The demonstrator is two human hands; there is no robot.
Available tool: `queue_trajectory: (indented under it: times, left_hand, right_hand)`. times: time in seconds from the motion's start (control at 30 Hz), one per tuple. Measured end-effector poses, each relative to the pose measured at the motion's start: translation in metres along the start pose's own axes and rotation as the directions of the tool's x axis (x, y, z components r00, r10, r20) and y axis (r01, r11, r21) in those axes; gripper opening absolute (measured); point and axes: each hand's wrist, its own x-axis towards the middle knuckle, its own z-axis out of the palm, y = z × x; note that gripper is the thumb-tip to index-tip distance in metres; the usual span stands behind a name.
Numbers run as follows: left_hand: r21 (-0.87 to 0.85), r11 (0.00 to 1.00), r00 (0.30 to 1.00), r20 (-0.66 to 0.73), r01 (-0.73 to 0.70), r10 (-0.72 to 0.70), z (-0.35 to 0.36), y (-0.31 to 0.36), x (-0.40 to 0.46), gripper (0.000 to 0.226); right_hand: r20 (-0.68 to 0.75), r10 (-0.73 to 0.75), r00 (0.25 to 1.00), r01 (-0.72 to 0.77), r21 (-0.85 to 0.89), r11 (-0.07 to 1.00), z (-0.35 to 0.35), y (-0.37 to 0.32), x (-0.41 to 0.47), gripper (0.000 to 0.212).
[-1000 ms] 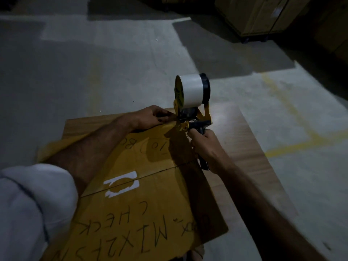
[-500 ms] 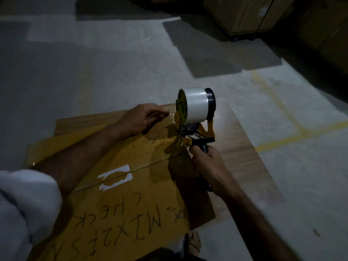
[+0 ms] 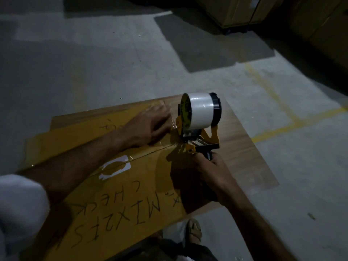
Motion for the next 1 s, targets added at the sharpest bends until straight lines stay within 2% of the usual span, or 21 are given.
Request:
queue_trajectory:
  times: [0.1, 0.33, 0.4, 0.47, 0.53, 0.67, 0.83, 1.0]
  left_hand:
    - [-0.016, 0.999, 0.995, 0.098, -0.031, 0.032, 0.003, 0.008, -0.009, 0.071]
    - [0.078, 0.993, 0.988, 0.136, -0.084, 0.073, -0.007, 0.022, -0.012, 0.075]
    - [0.055, 0.997, 0.981, 0.188, -0.053, 0.042, -0.005, 0.040, -0.022, 0.089]
    - [0.065, 0.988, 0.974, 0.185, -0.142, 0.128, 0.009, 0.064, -0.039, 0.111]
    - [0.157, 0.957, 0.963, 0.160, -0.243, 0.219, 0.025, 0.081, -0.055, 0.130]
    - [0.160, 0.964, 0.974, 0.121, -0.212, 0.194, 0.025, 0.072, -0.053, 0.132]
    - [0.124, 0.979, 0.980, 0.137, -0.163, 0.146, 0.019, 0.066, -0.042, 0.134]
    - [0.027, 0.994, 0.984, 0.147, -0.110, 0.105, 0.016, 0.071, -0.044, 0.136]
  right_hand:
    - [0.009, -0.013, 1.000, 0.013, -0.007, 1.000, -0.001, -0.003, 0.000, 0.029]
    - [-0.021, -0.043, 0.999, 0.043, -0.016, 0.999, -0.009, 0.024, -0.031, 0.027]
    - [-0.066, -0.056, 0.996, 0.055, -0.023, 0.998, -0.009, 0.032, -0.039, 0.029]
    - [-0.117, -0.050, 0.992, 0.049, -0.009, 0.999, -0.007, 0.035, -0.040, 0.031]
    - [-0.131, -0.056, 0.990, 0.052, -0.038, 0.998, -0.003, 0.033, -0.037, 0.033]
    - [-0.151, -0.114, 0.982, 0.091, -0.148, 0.985, 0.002, 0.027, -0.028, 0.032]
    - [-0.090, -0.081, 0.993, 0.073, -0.094, 0.993, -0.006, 0.018, -0.023, 0.023]
    - [-0.062, -0.091, 0.994, 0.085, -0.095, 0.992, -0.029, 0.047, -0.058, 0.023]
